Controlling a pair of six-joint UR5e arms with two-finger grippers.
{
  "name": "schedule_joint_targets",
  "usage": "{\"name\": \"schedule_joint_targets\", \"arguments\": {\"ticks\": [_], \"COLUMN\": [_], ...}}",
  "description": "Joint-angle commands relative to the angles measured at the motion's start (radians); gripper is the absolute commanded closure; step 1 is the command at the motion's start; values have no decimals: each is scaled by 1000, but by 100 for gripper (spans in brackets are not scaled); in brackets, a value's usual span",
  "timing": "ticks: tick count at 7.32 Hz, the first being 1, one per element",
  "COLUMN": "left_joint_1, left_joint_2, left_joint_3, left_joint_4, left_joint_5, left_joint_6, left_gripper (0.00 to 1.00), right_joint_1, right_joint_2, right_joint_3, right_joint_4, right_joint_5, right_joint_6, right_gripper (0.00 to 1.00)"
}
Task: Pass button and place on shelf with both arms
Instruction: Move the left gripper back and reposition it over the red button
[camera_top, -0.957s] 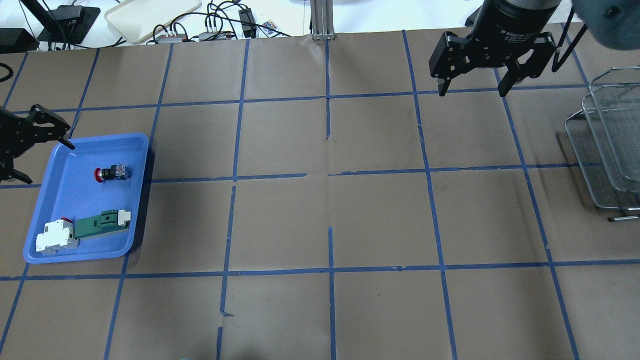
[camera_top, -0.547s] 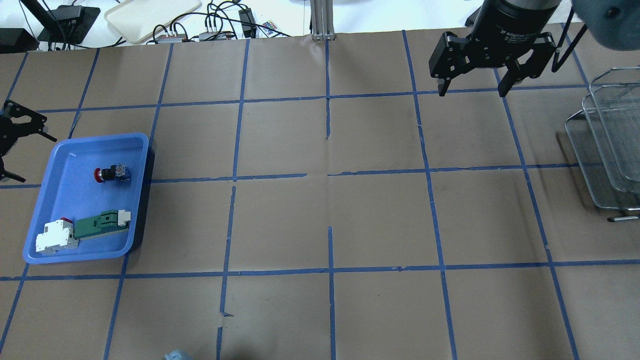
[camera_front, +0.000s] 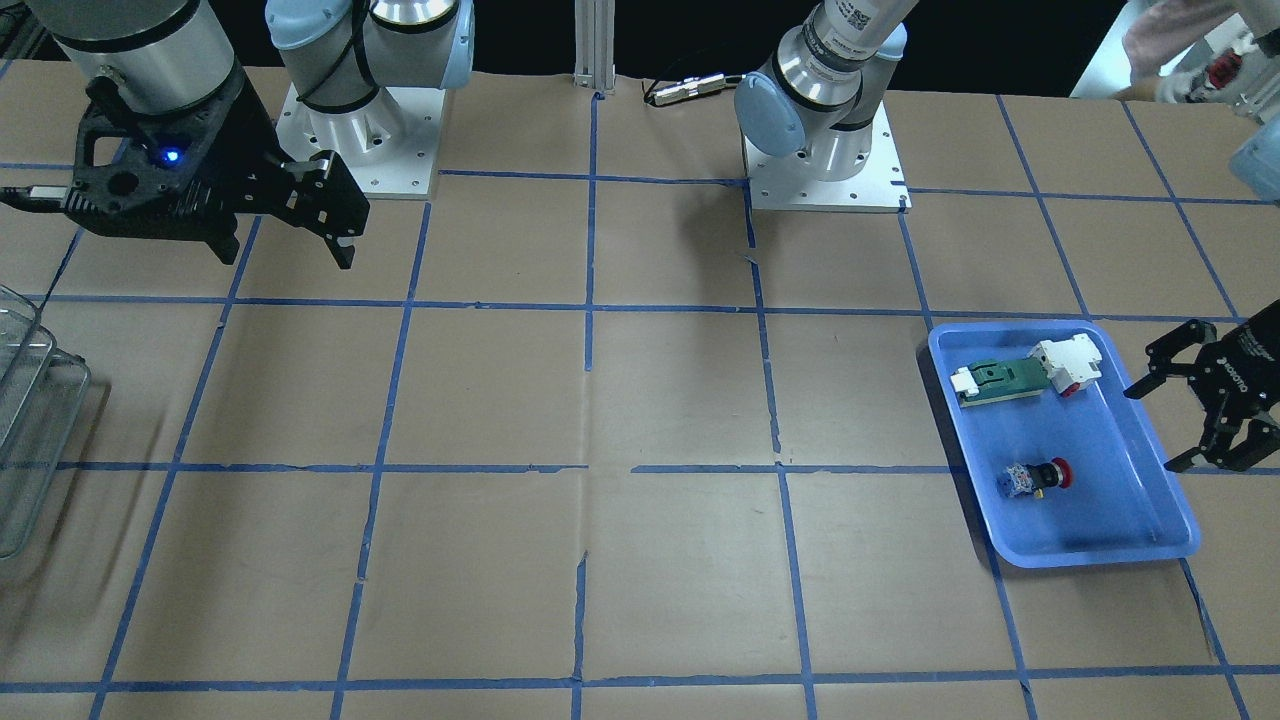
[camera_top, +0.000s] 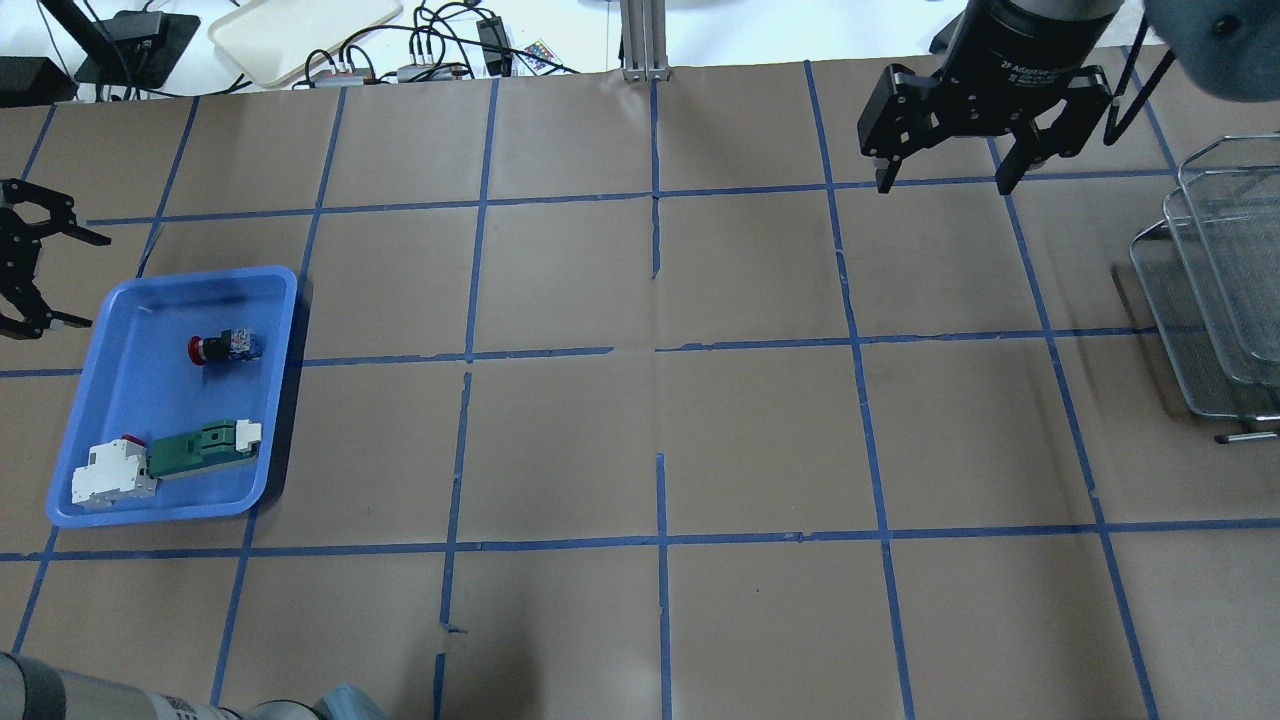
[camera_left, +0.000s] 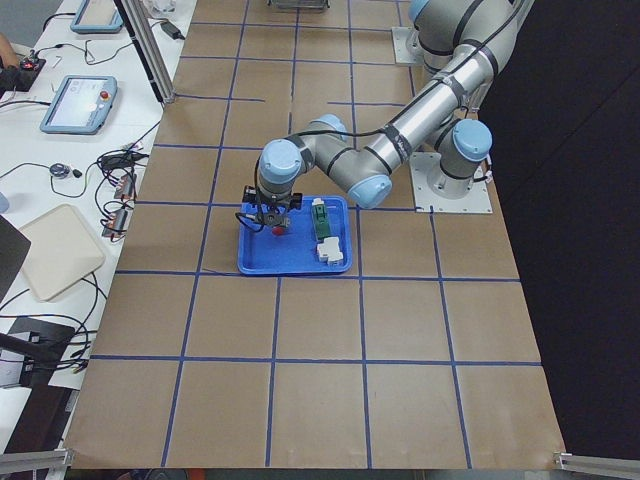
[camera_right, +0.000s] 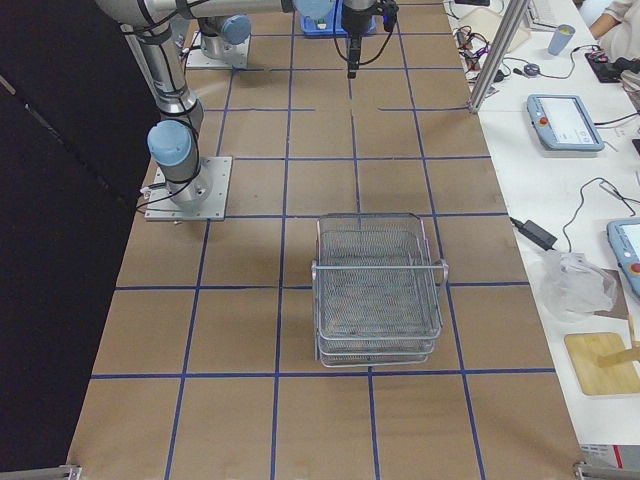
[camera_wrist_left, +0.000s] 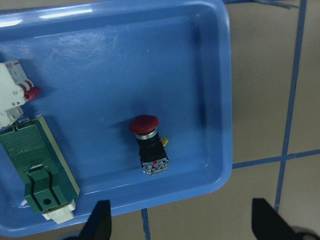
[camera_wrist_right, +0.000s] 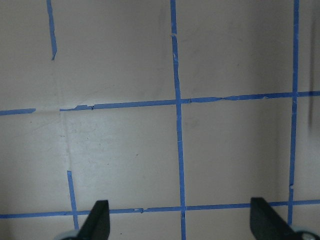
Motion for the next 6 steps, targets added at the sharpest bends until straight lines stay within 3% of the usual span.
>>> {"name": "schedule_joint_targets", "arguments": {"ticks": [1,6], "left_joint_1": [0,4], "left_joint_2": [-73,-184], "left_joint_3": [9,3], "left_joint_4": [-14,-11], "left_joint_5": [5,-77], "left_joint_6": [-20,-8], "left_gripper": [0,0], "right_joint_1": [0,0], "right_joint_2": [0,0], "right_joint_3": [0,0], "right_joint_4": [1,1], "right_joint_5": [0,0], "right_joint_6": [0,0], "right_gripper": [0,0]}}
